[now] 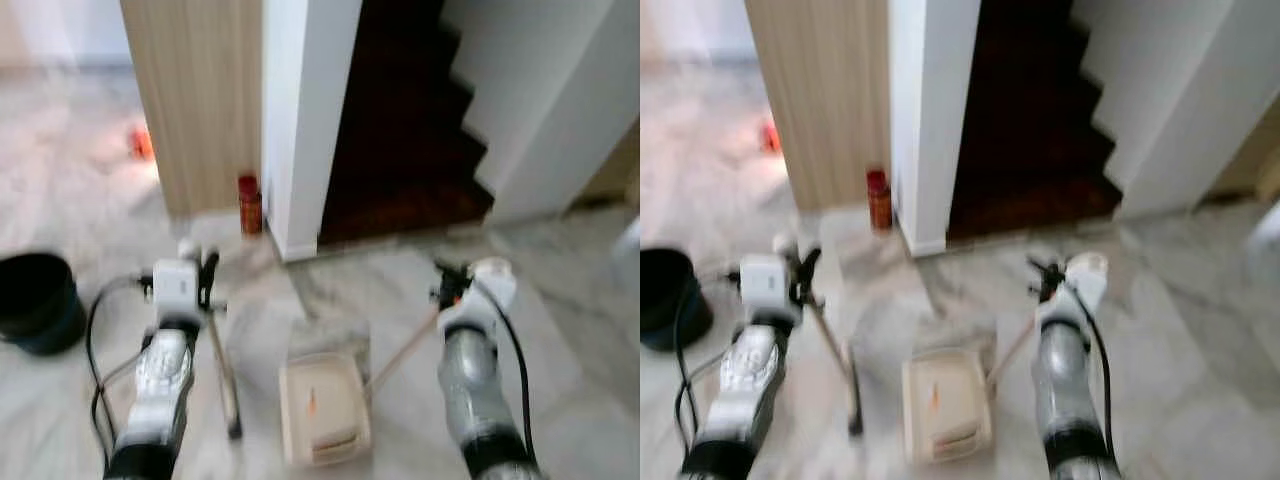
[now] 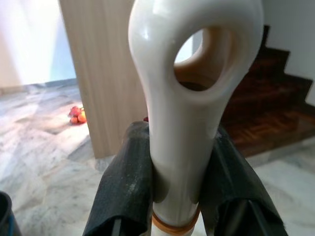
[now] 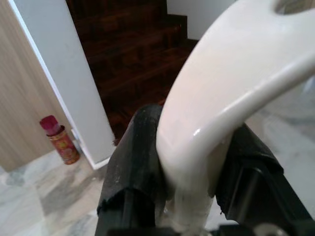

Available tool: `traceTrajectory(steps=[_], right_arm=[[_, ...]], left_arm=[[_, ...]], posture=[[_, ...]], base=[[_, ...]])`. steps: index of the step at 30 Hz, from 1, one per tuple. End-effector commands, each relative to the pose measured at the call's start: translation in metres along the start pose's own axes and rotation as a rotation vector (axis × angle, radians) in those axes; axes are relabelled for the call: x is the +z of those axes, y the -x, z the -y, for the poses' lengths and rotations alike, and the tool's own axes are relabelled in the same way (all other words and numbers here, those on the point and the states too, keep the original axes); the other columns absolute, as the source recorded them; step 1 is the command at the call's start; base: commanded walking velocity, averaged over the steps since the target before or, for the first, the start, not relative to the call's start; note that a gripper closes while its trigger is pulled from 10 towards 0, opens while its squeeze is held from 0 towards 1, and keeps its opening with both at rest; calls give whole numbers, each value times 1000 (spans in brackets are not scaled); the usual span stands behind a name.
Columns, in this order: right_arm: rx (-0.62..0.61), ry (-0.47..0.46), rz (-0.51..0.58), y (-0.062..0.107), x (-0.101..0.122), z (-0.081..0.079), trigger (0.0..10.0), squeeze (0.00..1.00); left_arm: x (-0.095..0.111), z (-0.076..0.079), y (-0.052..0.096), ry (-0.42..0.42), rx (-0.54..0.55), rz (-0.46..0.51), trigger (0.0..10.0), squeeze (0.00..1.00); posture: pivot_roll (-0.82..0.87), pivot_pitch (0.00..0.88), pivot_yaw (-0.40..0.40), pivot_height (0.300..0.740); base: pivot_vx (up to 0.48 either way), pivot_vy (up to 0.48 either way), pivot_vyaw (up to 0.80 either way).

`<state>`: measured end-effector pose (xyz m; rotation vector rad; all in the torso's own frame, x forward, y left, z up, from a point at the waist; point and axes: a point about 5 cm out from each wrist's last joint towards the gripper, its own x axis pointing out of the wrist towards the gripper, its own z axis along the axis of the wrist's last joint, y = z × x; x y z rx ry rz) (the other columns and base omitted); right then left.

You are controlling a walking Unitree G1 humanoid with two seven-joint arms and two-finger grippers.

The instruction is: Sweep floor

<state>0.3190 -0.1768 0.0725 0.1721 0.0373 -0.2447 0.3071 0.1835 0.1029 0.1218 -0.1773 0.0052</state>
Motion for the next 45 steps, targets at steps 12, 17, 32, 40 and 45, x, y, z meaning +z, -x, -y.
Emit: traceTrajectory(steps=[12,17,32,40,45], right_arm=[[-4,-25,38,-3,10,1,10000,0],[0,-27,38,-3,10,0,10000,0],[9,-40,23,-2,8,-2,10000,0],[12,-39,21,-2,8,-1,10000,0],[24,-36,19,-3,8,-3,10000,0]], left_arm=[[12,4,-5,9,-7,51,10000,0],[12,5,-5,11,-9,49,10000,0],[12,6,-4,11,-16,44,10000,0],[13,8,-5,13,-25,45,10000,0],[12,9,-5,15,-31,44,10000,0]], posture=[[56,0,-72,740],[56,0,-74,740],[57,0,-69,740],[54,0,-68,740],[56,0,-69,740]], base=[[0,317,0],[0,318,0],[0,316,0],[0,316,0],[0,315,0]])
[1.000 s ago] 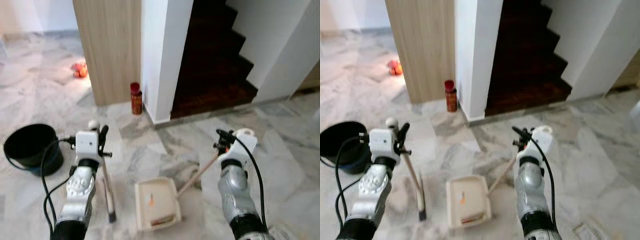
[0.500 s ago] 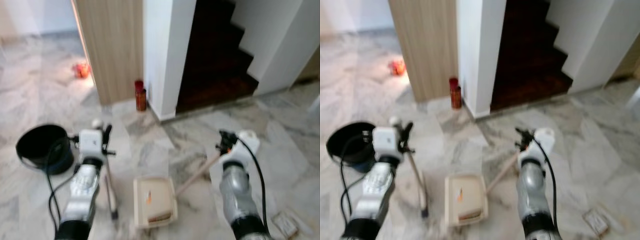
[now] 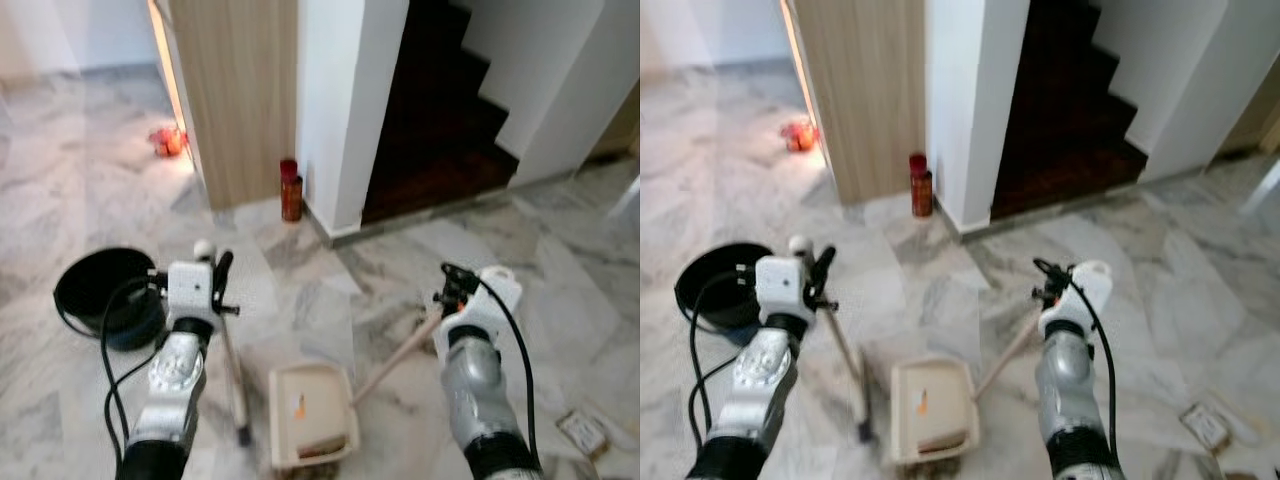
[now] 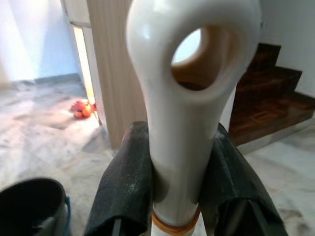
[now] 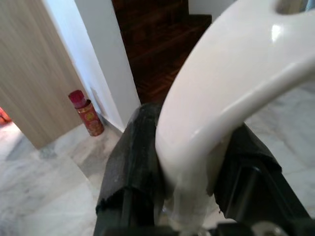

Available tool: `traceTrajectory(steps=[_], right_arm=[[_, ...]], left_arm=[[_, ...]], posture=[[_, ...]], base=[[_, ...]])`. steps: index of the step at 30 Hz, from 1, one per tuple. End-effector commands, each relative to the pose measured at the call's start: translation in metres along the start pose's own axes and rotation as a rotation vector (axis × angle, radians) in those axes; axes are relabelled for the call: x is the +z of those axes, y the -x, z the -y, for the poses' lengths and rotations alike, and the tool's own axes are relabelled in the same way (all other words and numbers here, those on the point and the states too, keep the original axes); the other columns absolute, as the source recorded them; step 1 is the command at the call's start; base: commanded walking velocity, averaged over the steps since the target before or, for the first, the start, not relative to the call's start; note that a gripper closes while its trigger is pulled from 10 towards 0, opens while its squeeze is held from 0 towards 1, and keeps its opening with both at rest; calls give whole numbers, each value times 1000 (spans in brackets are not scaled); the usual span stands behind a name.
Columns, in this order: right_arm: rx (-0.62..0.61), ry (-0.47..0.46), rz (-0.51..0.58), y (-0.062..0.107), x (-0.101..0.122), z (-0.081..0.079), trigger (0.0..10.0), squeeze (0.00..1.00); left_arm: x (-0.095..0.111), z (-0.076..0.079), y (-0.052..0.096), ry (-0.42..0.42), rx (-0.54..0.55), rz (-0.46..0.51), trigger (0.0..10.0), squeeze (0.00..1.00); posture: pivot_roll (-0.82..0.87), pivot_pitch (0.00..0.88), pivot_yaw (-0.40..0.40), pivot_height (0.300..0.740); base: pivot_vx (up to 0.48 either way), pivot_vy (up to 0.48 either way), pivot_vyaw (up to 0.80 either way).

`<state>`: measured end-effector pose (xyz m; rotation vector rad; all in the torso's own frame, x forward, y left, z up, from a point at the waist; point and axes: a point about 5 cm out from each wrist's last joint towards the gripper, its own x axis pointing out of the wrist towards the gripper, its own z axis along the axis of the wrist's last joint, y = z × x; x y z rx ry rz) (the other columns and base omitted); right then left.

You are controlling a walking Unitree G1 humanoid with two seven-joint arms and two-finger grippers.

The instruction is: Sweep floor

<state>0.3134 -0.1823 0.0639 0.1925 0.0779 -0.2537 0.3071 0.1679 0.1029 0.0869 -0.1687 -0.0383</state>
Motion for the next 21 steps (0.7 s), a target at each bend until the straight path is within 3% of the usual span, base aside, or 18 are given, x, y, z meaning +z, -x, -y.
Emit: traceTrajectory(steps=[1,21], right_arm=[[41,-21,60,-6,16,-13,10000,0],[66,-14,45,-4,13,-17,10000,0]], left_arm=[[11,-6,-4,-24,7,49,10000,0],[12,-5,-4,-26,4,43,10000,0]], posture=[[56,0,-69,740],[63,0,-71,740]], base=[[0,315,0],[0,312,0]])
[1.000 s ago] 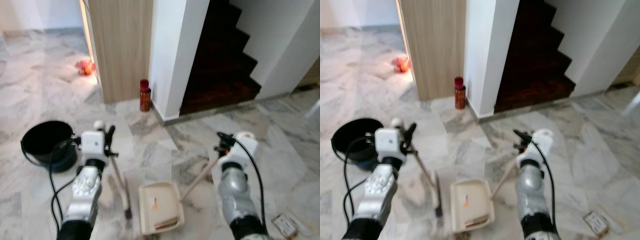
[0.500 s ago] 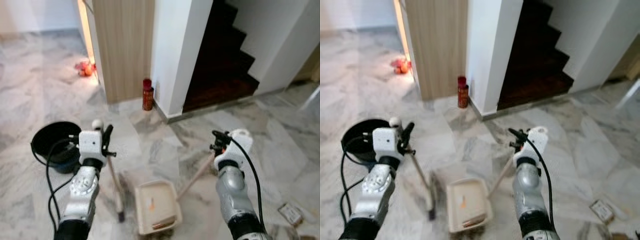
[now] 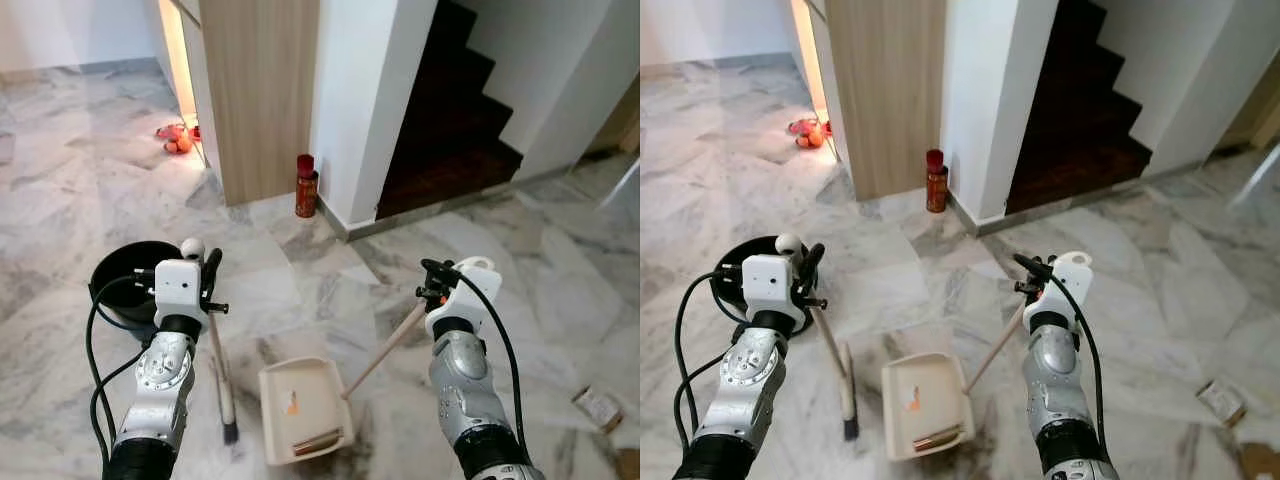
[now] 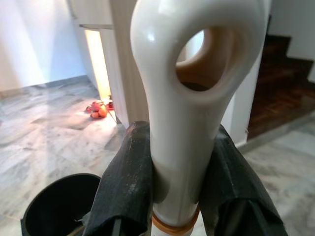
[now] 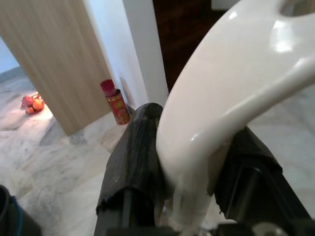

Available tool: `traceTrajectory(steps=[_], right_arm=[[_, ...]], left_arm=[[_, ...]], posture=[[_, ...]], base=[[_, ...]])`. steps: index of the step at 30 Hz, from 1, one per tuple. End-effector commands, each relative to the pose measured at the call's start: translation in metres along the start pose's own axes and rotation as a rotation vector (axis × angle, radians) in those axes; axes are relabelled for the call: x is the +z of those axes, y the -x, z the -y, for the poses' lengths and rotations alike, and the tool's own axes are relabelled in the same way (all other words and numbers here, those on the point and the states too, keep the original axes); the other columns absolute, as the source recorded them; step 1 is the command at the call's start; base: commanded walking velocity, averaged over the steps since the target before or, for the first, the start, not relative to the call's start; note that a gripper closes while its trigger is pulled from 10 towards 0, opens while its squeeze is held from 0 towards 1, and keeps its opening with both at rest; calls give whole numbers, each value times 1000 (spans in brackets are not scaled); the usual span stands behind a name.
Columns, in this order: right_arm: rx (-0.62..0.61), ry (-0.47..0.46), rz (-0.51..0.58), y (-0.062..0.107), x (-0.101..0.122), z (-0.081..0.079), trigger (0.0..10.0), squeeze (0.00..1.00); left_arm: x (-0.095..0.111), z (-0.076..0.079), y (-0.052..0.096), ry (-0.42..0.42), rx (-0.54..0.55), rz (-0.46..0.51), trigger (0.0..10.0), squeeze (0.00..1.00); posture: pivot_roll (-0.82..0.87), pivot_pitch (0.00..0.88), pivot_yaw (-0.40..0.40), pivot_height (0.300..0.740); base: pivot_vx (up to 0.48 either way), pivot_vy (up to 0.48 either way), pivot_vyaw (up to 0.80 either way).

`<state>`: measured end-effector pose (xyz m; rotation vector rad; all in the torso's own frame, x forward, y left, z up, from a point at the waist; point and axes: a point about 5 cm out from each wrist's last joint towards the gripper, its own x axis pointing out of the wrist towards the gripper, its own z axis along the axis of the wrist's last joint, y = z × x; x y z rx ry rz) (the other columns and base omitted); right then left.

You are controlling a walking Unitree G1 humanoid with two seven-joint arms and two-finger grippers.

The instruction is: Sweep floor

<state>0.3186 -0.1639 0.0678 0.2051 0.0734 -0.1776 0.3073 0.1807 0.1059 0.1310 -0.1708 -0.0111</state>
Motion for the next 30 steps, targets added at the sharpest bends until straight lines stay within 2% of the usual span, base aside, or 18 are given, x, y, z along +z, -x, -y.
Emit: traceTrajectory(steps=[1,22,30], right_arm=[[-11,-3,49,-4,13,3,10000,0],[-10,-13,42,-4,12,0,10000,0],[-8,-17,39,-3,11,0,10000,0]], left_arm=[[10,7,-4,21,-19,43,10000,0],[11,5,-5,18,-13,40,10000,0],[12,5,-5,12,-15,44,10000,0]], posture=[[64,0,-70,740],[68,0,-68,740],[70,0,-67,740]], base=[[0,307,0],[0,302,0],[0,0,0]])
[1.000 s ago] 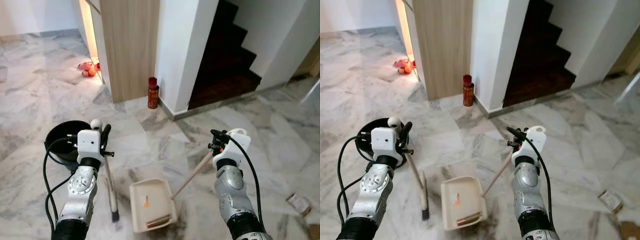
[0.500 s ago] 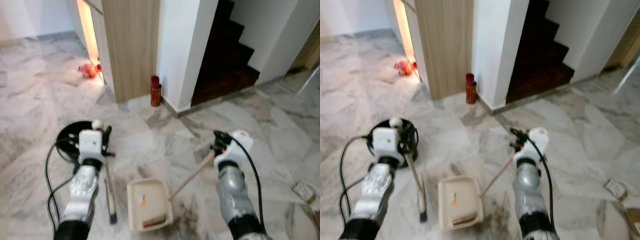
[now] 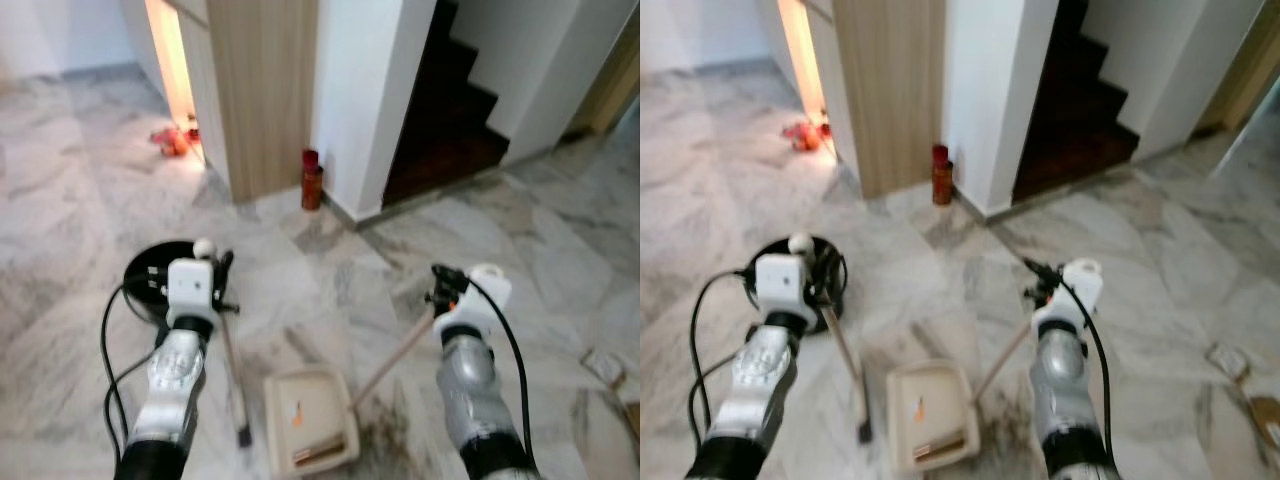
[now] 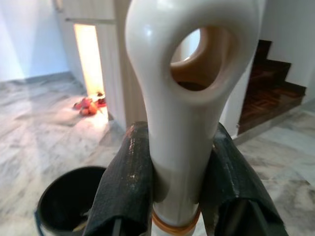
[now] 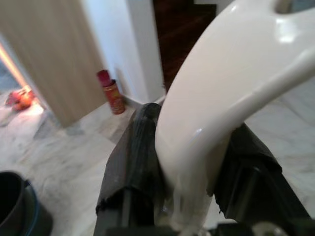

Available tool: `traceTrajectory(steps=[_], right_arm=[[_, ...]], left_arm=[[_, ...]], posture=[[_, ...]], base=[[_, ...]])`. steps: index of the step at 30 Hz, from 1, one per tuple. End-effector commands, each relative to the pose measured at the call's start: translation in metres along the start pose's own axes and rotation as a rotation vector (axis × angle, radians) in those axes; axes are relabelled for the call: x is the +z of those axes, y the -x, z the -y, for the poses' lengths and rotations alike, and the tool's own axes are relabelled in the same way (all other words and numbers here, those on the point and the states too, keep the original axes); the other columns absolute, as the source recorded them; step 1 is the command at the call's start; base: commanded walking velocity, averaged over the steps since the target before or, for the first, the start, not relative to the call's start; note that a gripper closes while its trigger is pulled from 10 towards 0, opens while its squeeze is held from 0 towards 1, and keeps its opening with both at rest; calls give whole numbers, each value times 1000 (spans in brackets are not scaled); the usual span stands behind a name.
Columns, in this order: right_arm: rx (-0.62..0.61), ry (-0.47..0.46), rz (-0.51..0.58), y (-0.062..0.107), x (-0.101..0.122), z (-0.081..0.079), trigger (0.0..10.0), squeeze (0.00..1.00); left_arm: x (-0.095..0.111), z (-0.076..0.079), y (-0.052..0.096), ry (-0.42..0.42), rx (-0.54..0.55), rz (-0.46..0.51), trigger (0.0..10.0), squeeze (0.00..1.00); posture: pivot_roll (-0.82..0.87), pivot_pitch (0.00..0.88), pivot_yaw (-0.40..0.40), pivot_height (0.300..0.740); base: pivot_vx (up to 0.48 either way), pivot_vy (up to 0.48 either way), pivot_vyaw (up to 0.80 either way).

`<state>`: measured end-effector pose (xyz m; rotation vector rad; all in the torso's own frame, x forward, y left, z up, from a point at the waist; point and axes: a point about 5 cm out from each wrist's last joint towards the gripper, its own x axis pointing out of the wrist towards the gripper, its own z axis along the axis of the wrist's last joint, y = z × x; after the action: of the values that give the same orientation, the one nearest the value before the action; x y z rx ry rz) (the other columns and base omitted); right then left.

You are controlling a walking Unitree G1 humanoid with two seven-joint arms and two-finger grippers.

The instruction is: Sweep floor

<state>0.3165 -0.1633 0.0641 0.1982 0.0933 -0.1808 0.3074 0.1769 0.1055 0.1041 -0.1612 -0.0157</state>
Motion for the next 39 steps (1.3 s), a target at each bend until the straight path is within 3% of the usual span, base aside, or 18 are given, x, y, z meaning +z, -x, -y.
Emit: traceTrajectory(steps=[1,39], right_arm=[[-2,-26,58,-5,15,-1,10000,0],[14,-11,49,-3,12,-3,10000,0]], left_arm=[[12,1,-5,-15,-13,53,10000,0],[10,3,-4,-18,-15,26,10000,0]], posture=[[70,0,-67,740],[72,0,-66,740]], base=[[0,0,0],[0,0,69]])
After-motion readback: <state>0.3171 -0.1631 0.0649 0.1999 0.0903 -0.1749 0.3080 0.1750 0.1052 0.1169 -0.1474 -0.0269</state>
